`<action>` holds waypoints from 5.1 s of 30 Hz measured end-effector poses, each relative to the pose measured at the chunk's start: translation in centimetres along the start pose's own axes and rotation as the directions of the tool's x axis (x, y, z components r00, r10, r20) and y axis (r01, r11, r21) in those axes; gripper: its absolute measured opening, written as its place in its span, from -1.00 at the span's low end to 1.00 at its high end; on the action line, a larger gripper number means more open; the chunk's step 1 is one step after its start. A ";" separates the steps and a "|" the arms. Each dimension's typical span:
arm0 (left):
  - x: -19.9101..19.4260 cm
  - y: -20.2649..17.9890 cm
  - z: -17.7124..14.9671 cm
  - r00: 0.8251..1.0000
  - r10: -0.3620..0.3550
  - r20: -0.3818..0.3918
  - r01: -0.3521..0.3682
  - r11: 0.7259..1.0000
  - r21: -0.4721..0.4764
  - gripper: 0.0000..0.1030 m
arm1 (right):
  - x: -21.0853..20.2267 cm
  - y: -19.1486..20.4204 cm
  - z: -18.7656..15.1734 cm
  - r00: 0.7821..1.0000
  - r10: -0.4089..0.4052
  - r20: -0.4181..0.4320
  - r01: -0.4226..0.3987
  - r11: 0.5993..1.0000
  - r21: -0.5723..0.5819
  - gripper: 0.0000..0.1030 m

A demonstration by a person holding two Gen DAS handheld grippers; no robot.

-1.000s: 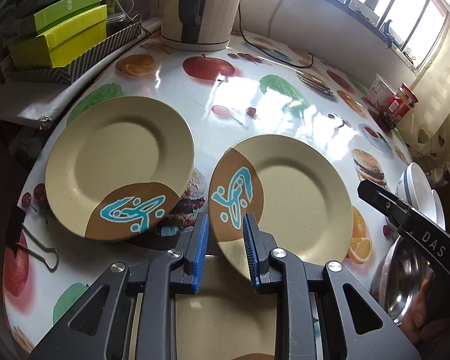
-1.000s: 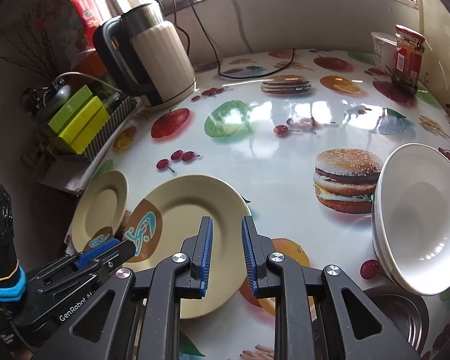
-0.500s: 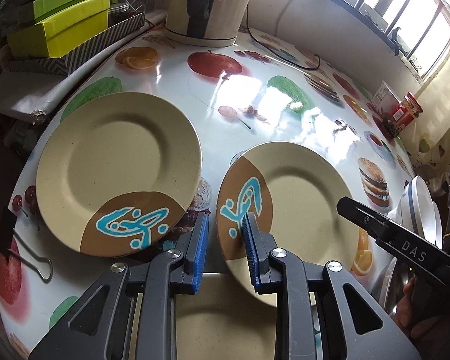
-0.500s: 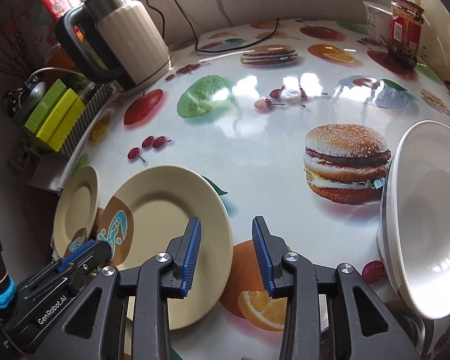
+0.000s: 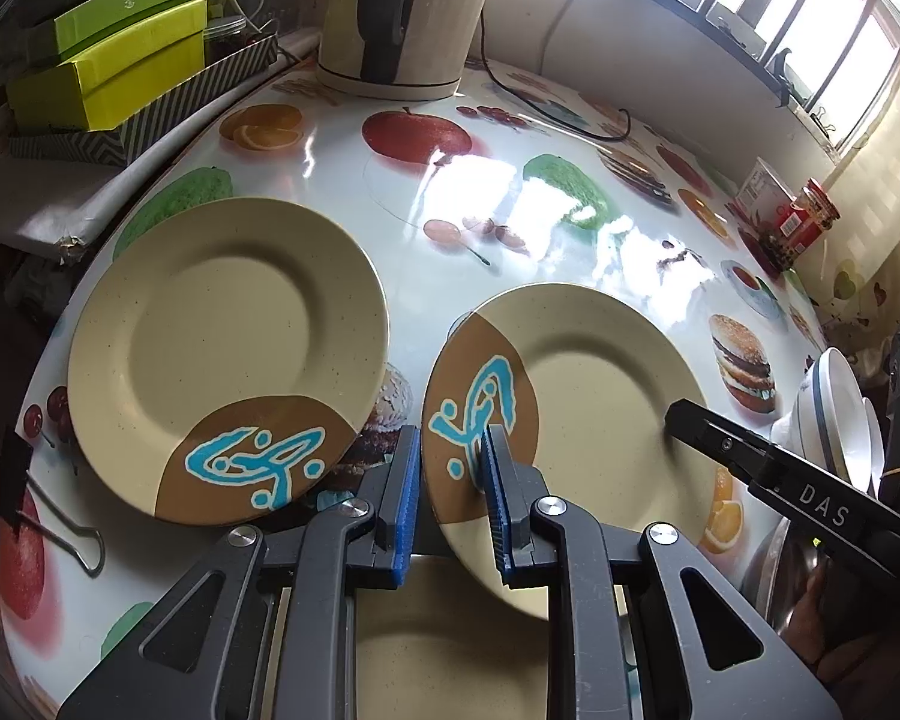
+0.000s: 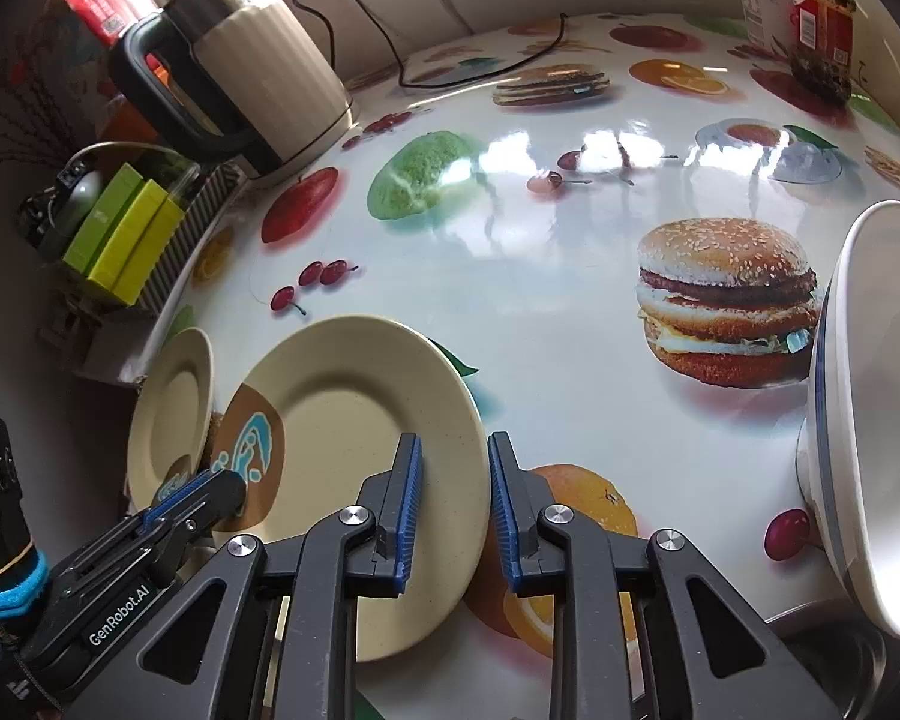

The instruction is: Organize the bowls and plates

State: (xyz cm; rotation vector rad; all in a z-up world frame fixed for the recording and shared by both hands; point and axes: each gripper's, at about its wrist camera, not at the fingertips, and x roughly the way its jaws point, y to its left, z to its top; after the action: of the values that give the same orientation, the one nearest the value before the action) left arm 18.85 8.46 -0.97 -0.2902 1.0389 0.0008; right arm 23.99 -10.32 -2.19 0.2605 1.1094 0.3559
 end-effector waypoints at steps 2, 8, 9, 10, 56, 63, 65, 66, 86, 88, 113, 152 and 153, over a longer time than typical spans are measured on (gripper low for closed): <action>-0.3 0.0 0.0 1.000 -0.003 0.004 0.003 1.000 0.000 -0.59 | -0.3 0.1 0.0 1.000 0.005 0.006 -0.005 1.000 -0.004 -0.58; -2.1 0.3 -0.1 0.999 -0.010 0.030 0.010 1.000 -0.004 -0.59 | -1.7 0.5 -0.1 0.999 0.020 0.030 -0.020 1.000 -0.021 -0.59; -2.4 0.4 -0.2 0.999 -0.011 0.033 0.012 1.000 -0.006 -0.59 | -1.9 0.7 -0.1 0.999 0.023 0.033 -0.023 0.999 -0.027 -0.59; -2.7 0.5 -0.3 0.999 -0.012 0.038 0.012 1.000 -0.012 -0.59 | -2.2 0.9 -0.2 0.999 0.027 0.035 -0.026 0.999 -0.033 -0.59; -7.6 6.0 -9.9 0.995 0.094 0.025 -0.091 0.990 -0.107 -0.59 | -3.0 6.7 -10.1 0.993 0.086 -0.075 -0.098 0.979 -0.180 -0.59; -7.7 6.1 -10.0 0.995 0.097 0.025 -0.094 0.990 -0.109 -0.59 | -3.1 7.0 -10.2 0.995 0.070 -0.069 -0.082 0.977 -0.198 -0.58; -7.6 6.2 -10.0 0.995 0.095 0.024 -0.091 0.990 -0.111 -0.59 | -3.1 7.1 -10.3 0.995 0.068 -0.068 -0.080 0.975 -0.205 -0.55; -7.7 6.2 -10.1 0.995 0.093 0.026 -0.089 0.990 -0.113 -0.59 | -3.2 7.1 -10.3 0.996 0.063 -0.066 -0.075 0.975 -0.210 -0.55; -7.5 7.7 -10.3 0.999 0.033 0.027 -0.028 0.986 -0.165 -0.59 | -3.8 8.2 -11.2 0.999 -0.031 -0.031 0.020 0.956 -0.294 -0.55; -7.5 7.7 -10.2 0.999 0.026 0.027 -0.021 0.986 -0.166 -0.59 | -3.7 8.2 -11.3 0.999 -0.035 -0.033 0.023 0.955 -0.294 -0.55; -9.7 12.9 -2.2 0.986 0.079 0.147 -0.059 0.989 -0.136 -0.54 | -5.1 12.2 -1.9 0.991 0.109 0.081 -0.071 0.927 -0.369 0.00; -2.9 17.8 1.7 0.996 -0.070 0.060 0.085 0.947 -0.310 -0.58 | 9.7 13.4 5.5 0.938 0.246 -0.244 -0.309 0.913 -0.266 -0.50; -2.8 17.7 1.7 0.996 -0.069 0.059 0.084 0.948 -0.308 -0.61 | 9.8 13.5 5.4 0.937 0.246 -0.248 -0.311 0.912 -0.267 -0.56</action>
State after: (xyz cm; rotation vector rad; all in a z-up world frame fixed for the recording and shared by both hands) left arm 16.47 26.28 -1.99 -0.6147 0.9782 0.1017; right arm 30.81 5.86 -2.85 0.1098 1.2083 0.8192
